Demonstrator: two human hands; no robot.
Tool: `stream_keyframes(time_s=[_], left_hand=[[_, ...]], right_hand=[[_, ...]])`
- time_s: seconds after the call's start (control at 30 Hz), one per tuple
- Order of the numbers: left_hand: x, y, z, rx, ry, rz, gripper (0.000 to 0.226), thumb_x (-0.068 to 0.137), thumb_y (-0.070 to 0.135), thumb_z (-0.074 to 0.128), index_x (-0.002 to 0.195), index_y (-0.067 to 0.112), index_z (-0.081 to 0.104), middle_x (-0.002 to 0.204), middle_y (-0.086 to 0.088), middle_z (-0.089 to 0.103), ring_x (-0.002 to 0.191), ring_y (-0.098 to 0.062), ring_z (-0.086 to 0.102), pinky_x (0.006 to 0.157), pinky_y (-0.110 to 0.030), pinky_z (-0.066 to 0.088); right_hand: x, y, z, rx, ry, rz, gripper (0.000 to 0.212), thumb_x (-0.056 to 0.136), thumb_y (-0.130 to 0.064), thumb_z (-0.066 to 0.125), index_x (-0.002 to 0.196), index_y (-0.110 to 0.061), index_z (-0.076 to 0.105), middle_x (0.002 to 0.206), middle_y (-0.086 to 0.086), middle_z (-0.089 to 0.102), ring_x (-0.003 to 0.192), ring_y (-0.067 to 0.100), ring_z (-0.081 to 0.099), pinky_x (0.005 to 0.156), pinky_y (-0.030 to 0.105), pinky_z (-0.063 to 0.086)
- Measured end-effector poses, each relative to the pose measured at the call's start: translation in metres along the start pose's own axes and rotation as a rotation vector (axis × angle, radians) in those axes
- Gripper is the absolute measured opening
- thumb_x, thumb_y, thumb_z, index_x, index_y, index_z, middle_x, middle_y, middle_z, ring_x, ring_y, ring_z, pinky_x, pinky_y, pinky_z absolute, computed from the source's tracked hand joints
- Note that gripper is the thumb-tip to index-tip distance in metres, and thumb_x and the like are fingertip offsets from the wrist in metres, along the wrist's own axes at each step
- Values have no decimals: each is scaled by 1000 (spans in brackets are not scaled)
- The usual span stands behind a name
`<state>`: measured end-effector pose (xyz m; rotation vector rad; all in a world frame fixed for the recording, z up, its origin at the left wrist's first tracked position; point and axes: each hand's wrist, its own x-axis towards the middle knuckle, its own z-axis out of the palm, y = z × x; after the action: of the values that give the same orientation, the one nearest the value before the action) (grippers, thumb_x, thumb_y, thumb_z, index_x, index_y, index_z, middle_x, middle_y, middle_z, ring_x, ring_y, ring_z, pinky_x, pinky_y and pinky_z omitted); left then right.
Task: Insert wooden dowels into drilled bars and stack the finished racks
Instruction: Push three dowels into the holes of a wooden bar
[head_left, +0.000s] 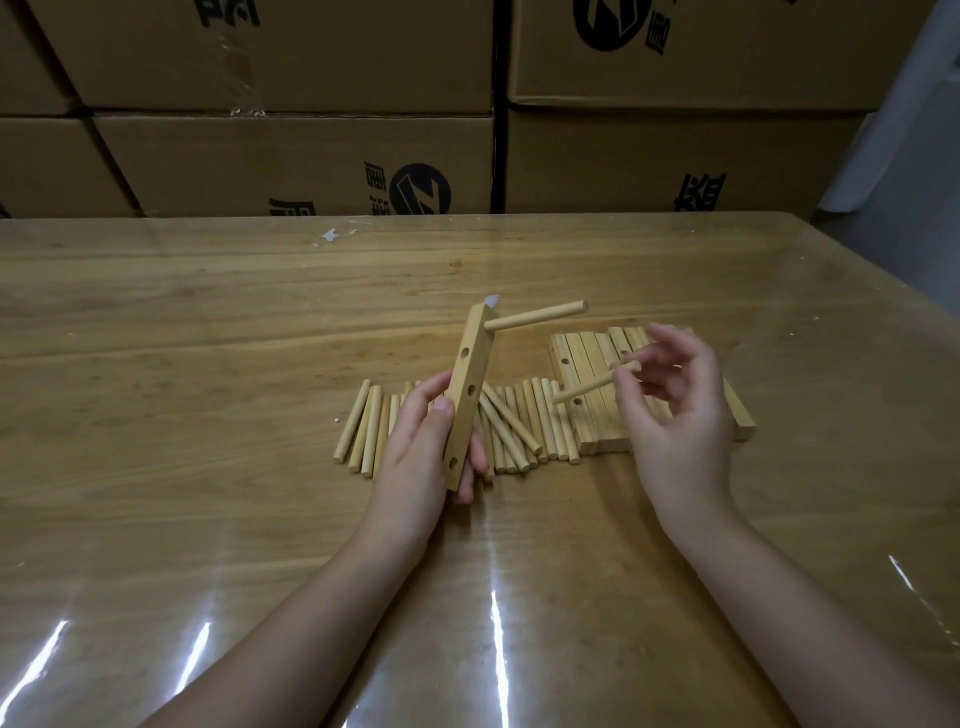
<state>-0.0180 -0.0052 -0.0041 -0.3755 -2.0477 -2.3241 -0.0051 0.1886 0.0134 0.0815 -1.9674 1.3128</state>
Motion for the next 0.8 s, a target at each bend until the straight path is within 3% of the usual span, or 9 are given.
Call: stream_keyframes(time_s=[0.2,0.33,0.43,0.53,0.6,0.8], left_hand=[[0,1,1,15,-3,4,27,102,24,31,120,27,50,60,-2,61,41,-11,45,46,-19,41],[-1,2,1,18,0,10,27,103,19,29,118,26,51,58,-2,60,39,-11,45,45,-19,40],[0,1,1,10,-2,7,27,103,19,29,118,26,51,57,-3,60,39,-11,45,44,-19,40],[-1,0,1,20,-6,28,28,103,20,27,117,25,50,56,-4,61,38,-11,45,43,-19,40],[-1,0,1,19,-15,42,28,103,19,25,116,26,50,56,-5,61,37,-11,45,43,-19,40],[-1,-1,1,5,-16,33,29,104,18,25,117,24,50,53,-4,59,35,-13,43,41,-19,38]], right_hand=[[0,-1,-1,-32,55,-97,41,84,-7,65,119,-17,47,99,-6,59,95,0,58,87,18,47],[-1,-1,1,-84,-50,-54,43,83,-9,65,121,-19,48,100,-12,59,95,-5,57,84,8,44],[-3,2,3,-163,-204,20,30,84,-16,65,112,-20,57,94,-19,59,91,-12,55,78,4,43],[-5,6,5,-243,-387,81,18,87,-23,61,104,-19,64,88,-14,65,84,-3,60,77,23,52],[-5,6,5,-195,-382,74,16,87,-25,60,102,-22,66,86,-10,67,83,3,61,76,30,53],[-5,-2,5,-280,-310,-244,22,85,-27,62,104,-19,71,68,-5,50,68,17,47,63,26,37]])
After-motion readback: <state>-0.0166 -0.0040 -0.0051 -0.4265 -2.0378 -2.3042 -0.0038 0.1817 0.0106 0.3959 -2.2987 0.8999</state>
